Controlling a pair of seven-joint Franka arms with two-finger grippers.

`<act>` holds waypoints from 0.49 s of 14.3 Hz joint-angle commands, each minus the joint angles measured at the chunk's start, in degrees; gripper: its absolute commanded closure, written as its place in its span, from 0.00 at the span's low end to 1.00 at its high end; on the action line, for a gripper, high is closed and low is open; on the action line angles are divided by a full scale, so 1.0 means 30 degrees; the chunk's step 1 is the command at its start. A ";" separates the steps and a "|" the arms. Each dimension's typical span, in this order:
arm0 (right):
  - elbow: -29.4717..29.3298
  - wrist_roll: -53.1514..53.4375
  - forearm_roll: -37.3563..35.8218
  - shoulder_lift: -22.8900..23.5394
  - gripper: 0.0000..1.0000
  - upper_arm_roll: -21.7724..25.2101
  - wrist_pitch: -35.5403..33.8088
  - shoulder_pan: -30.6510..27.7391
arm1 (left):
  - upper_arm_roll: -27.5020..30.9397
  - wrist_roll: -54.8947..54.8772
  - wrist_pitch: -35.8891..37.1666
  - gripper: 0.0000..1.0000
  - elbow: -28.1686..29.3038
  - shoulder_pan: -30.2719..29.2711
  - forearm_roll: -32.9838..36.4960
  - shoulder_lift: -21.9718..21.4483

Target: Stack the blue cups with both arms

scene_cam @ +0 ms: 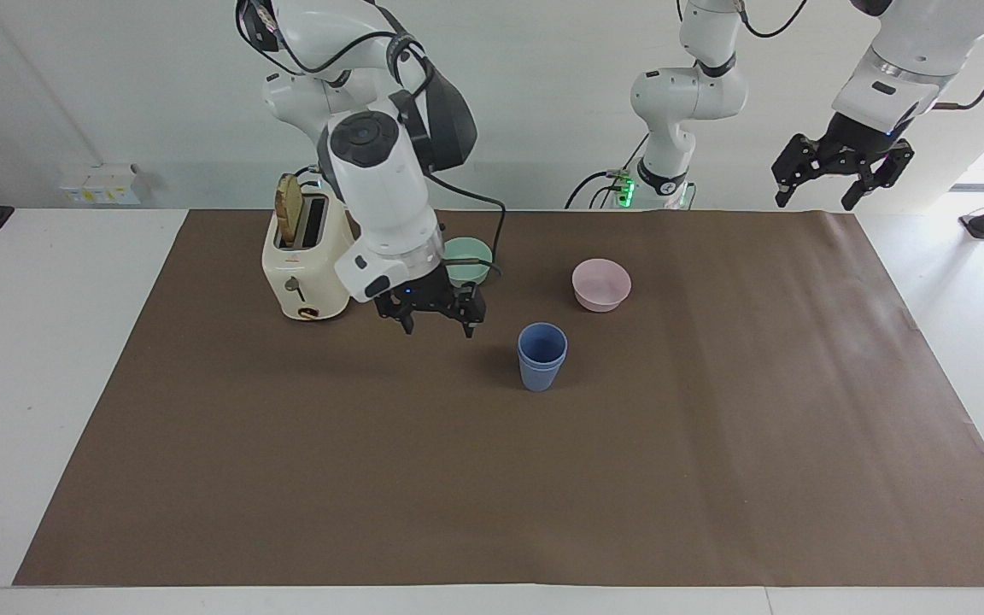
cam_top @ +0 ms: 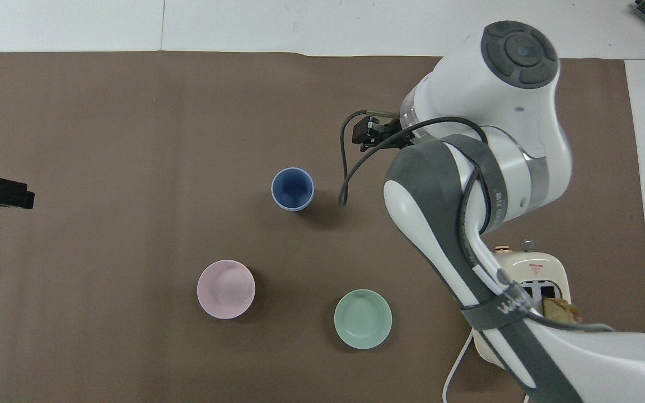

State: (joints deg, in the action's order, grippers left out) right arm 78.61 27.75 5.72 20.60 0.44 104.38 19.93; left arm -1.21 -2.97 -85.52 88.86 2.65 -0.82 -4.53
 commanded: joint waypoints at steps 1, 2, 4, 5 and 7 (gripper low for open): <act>0.0106 -0.1248 -0.1348 -0.1210 0.00 -0.0205 -0.0835 -0.0548 | 0.0082 -0.0212 0.0147 0.00 0.0410 0.0200 -0.0078 -0.0453; 0.0106 -0.1833 -0.1351 -0.1649 0.00 -0.0234 -0.1098 -0.1044 | 0.0082 -0.0241 0.0147 0.00 0.0411 0.0200 -0.0078 -0.0453; 0.0106 -0.2539 -0.1380 -0.2295 0.00 -0.0234 -0.1654 -0.1750 | 0.0082 -0.0242 0.0118 0.00 0.0411 0.0171 -0.0078 -0.0453; 0.0135 -0.3006 -0.1409 -0.2646 0.00 -0.0176 -0.1919 -0.1926 | 0.0082 -0.0242 0.0147 0.00 0.0411 0.0055 -0.0078 -0.0482; 0.0136 -0.4031 -0.1758 -0.3028 0.00 -0.0233 -0.2359 -0.2540 | 0.0082 -0.0067 0.0234 0.00 0.0353 0.0228 -0.0078 -0.0454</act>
State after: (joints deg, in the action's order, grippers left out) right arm 78.32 18.55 2.04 12.98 0.49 98.37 14.05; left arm -1.36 -3.06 -85.50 88.86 2.68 -0.82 -4.55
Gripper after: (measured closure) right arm 0.000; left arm 0.000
